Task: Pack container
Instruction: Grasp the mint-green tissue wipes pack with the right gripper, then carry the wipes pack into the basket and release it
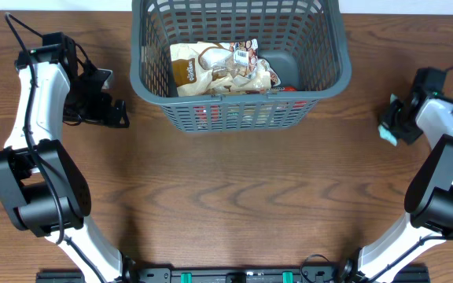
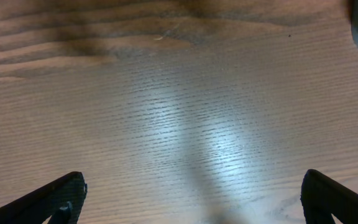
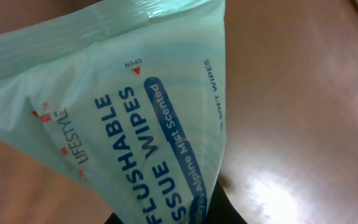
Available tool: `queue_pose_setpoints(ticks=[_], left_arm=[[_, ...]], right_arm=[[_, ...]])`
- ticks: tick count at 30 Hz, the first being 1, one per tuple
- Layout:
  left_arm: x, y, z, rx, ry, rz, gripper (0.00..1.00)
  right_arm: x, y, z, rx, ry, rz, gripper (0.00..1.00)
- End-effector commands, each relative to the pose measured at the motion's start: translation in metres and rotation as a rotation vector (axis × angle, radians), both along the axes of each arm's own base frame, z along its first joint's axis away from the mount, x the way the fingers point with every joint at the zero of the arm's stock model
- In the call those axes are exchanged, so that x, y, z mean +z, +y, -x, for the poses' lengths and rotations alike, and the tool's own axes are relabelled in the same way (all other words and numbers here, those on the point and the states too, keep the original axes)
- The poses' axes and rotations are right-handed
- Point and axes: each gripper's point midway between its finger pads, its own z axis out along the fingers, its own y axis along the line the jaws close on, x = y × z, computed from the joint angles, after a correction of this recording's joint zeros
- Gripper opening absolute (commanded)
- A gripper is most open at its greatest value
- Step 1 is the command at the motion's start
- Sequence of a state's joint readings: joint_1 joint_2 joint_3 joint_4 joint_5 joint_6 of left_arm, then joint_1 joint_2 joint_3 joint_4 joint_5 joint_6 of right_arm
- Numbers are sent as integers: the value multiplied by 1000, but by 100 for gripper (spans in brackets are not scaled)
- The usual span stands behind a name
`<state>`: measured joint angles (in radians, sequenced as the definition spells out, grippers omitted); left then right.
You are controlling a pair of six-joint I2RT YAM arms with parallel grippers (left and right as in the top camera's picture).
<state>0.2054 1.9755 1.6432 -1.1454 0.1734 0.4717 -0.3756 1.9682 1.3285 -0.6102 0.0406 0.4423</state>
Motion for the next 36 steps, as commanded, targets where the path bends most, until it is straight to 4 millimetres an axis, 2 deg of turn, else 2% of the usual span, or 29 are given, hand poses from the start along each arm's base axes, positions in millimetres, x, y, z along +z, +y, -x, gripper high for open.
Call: queue_pose_setpoints(ticks=[1, 5, 6, 7, 9, 11, 14, 18, 23, 26, 30, 33, 36], left_arm=[[0, -2, 2, 3, 7, 4, 99], [0, -2, 2, 3, 7, 4, 99], [0, -2, 2, 3, 7, 4, 99], [0, -2, 2, 3, 7, 4, 99], [0, -2, 2, 3, 7, 4, 99], [0, -2, 2, 3, 7, 4, 99], [0, -2, 2, 3, 7, 4, 99], [0, -2, 2, 3, 7, 4, 99], [0, -2, 2, 3, 8, 4, 99], [0, -2, 2, 3, 10, 5, 99], [0, -2, 3, 3, 11, 5, 98], [0, -2, 2, 3, 10, 5, 99], [0, -2, 2, 3, 10, 5, 99]], right_arm=[[91, 10, -59, 213, -254, 39, 2], [189, 32, -95, 408, -447, 147, 2], [209, 41, -100, 465, -480, 176, 2], [235, 58, -105, 571, -525, 215, 2], [261, 85, -108, 729, -568, 255, 1], [283, 124, -105, 938, -599, 289, 1], [297, 173, -93, 1197, -601, 334, 1], [299, 233, -73, 1530, -584, 419, 1], [283, 295, -50, 1901, -563, 516, 1], [272, 314, -45, 2016, -553, 533, 1], [247, 332, -48, 2084, -525, 493, 1], [220, 342, -52, 2120, -486, 436, 1], [181, 350, -54, 2170, -417, 347, 1]])
